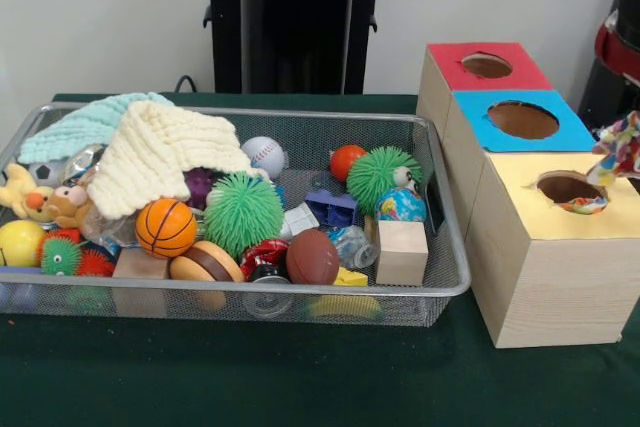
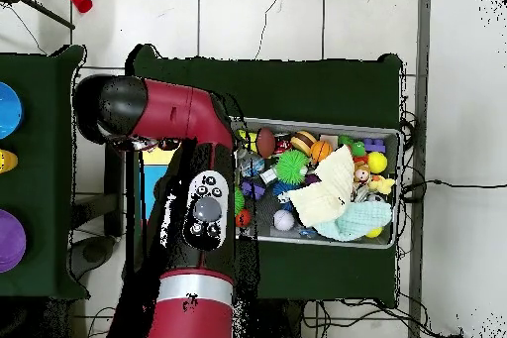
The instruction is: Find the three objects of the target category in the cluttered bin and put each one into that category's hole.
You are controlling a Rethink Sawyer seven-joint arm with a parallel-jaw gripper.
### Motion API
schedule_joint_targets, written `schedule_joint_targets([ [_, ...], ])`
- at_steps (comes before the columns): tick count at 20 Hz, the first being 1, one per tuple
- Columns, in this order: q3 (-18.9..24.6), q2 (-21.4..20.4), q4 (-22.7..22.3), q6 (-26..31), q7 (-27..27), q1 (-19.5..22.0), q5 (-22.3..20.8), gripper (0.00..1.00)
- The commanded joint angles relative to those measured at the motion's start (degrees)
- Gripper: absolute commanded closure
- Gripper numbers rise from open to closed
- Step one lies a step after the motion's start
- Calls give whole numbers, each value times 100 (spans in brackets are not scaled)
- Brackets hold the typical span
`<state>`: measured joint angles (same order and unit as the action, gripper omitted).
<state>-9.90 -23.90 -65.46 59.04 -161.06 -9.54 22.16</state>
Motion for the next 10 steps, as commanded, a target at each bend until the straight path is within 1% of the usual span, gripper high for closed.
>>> schedule_joint_targets([
  [1, -192, 577, -182, 528, -1574, 81, -75, 100],
  [6, -186, 743, -321, 167, -1438, 58, 13, 100],
  [10, -121, 1038, -409, -388, -1245, 109, 70, 100],
])
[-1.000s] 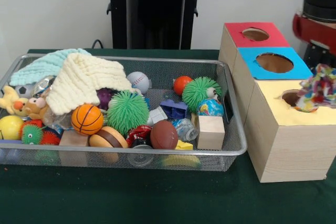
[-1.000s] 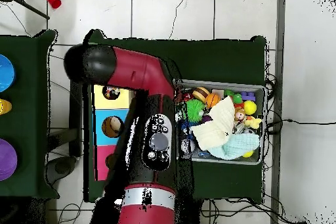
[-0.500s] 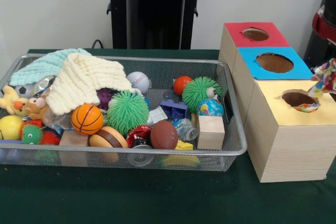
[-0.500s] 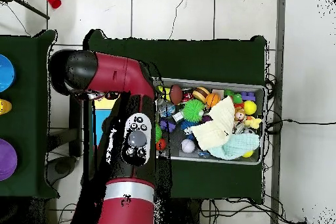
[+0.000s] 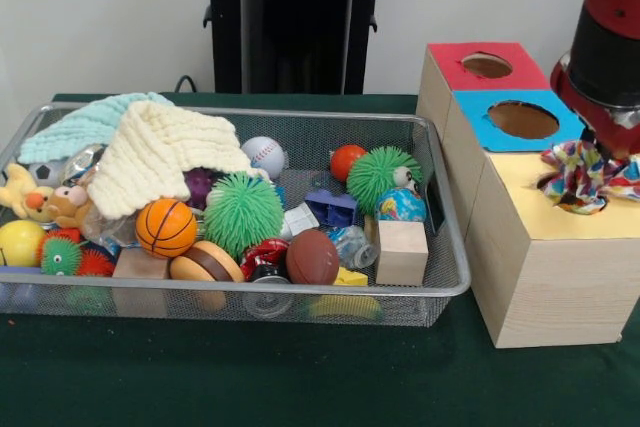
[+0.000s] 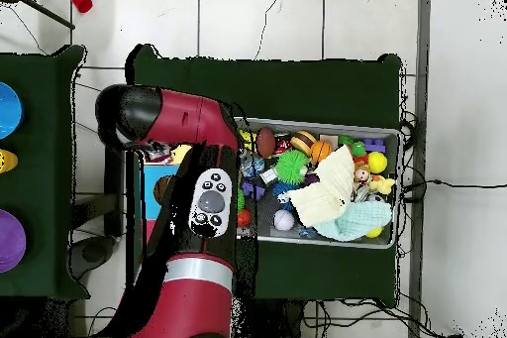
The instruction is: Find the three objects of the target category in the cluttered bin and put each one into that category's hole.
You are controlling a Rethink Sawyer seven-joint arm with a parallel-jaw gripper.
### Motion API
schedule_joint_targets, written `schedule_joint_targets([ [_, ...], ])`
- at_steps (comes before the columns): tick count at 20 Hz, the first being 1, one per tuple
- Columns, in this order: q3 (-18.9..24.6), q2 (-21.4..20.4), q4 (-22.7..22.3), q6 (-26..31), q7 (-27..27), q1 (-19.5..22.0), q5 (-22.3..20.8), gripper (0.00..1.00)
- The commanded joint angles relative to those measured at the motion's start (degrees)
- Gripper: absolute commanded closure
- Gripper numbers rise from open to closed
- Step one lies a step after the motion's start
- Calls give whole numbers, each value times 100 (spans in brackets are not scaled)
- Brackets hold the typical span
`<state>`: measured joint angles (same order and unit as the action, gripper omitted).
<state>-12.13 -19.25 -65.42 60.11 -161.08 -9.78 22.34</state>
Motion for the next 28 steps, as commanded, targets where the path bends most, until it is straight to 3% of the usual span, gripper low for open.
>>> schedule_joint_targets([
  [1, 85, 646, -407, -641, -1227, 134, 38, 100],
  [9, -317, 866, -187, -958, -1164, -2, -290, 100],
  [16, -772, 1034, 202, -1116, -380, 98, -840, 100],
  [22, -679, 898, 40, -1318, -20, 248, -994, 100],
  [28, -344, 1202, -235, -2333, -49, 419, -915, 100],
])
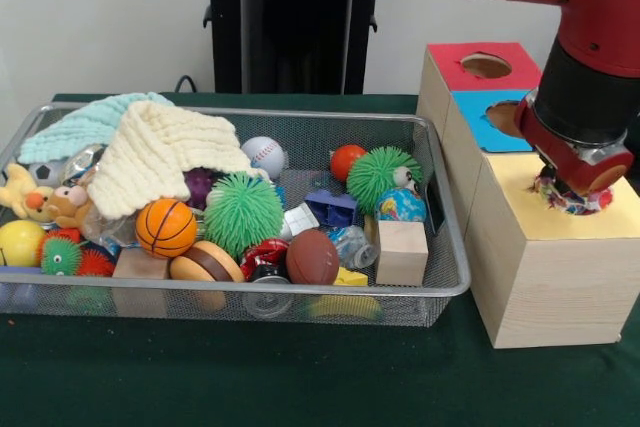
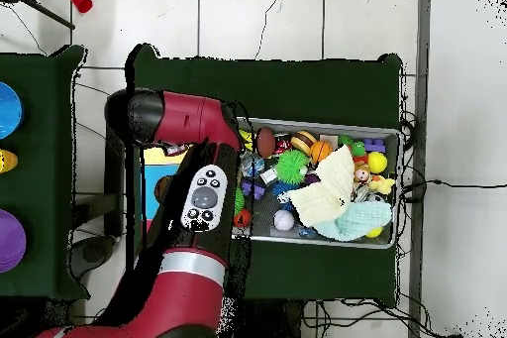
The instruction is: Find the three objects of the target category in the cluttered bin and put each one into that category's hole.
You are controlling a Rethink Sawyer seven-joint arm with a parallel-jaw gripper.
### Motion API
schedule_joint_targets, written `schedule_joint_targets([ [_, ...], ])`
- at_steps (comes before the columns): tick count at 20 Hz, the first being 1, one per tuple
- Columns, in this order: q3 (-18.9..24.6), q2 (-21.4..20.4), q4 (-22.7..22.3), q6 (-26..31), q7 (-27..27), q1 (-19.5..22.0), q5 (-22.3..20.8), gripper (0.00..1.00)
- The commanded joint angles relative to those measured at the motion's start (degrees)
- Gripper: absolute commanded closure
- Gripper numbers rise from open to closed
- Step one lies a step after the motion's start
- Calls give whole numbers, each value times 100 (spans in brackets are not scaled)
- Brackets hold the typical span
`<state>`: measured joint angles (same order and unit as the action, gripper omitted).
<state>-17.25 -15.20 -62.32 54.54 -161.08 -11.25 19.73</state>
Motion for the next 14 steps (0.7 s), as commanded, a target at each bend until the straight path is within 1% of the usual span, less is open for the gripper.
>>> schedule_joint_targets([
  [1, 214, 873, -563, -1980, -65, 593, -648, 100],
  [4, 302, 1087, -568, -2541, -109, 658, -660, 100],
  [7, 413, 1210, -588, -2948, -57, 742, -677, 100],
  [9, 442, 1233, -591, -3068, -39, 770, -726, 100],
  [14, 451, 1203, -586, -3046, -87, 744, -787, 100],
])
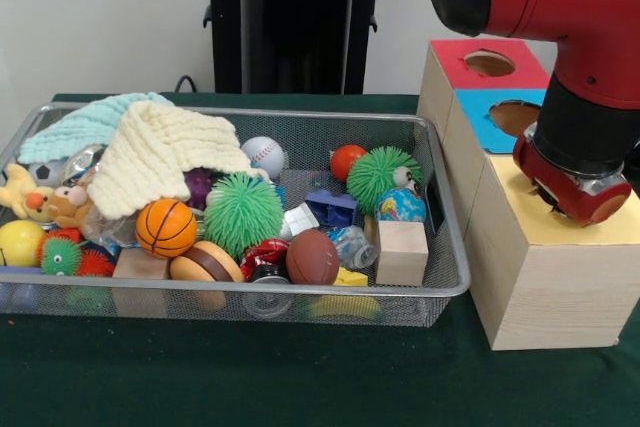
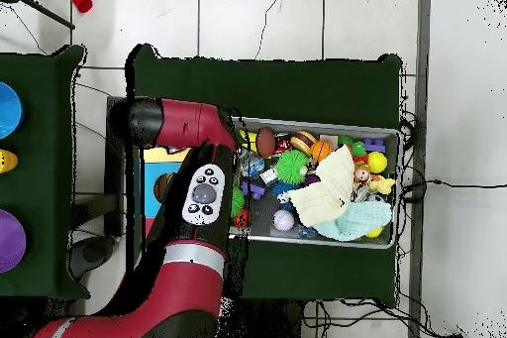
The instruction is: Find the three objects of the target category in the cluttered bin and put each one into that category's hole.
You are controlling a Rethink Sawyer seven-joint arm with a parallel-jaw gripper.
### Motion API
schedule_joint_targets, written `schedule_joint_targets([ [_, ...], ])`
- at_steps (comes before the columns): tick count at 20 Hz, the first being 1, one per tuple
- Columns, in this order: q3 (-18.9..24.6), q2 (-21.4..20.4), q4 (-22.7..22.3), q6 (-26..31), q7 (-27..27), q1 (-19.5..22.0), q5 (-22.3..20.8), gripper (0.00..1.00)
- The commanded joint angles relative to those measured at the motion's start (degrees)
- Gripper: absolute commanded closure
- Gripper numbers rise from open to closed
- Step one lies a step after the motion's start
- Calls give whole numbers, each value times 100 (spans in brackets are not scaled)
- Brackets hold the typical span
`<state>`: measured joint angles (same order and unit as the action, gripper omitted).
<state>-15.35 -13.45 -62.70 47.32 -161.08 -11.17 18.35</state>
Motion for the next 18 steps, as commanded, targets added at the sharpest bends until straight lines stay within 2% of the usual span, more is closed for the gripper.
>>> schedule_joint_targets([
  [1, 272, 1001, -572, -2327, -87, 741, -657, 100],
  [8, 568, 739, -828, -2308, 139, 903, -609, 100],
  [9, 884, 645, -1007, -2307, 320, 1102, -476, 100],
  [12, 1377, 518, -1241, -2133, 655, 1438, -321, 100],
  [14, 1021, 489, -1040, -1959, 454, 1231, -585, 100],
  [18, 795, 208, -932, -1446, 419, 1115, -807, 100],
])
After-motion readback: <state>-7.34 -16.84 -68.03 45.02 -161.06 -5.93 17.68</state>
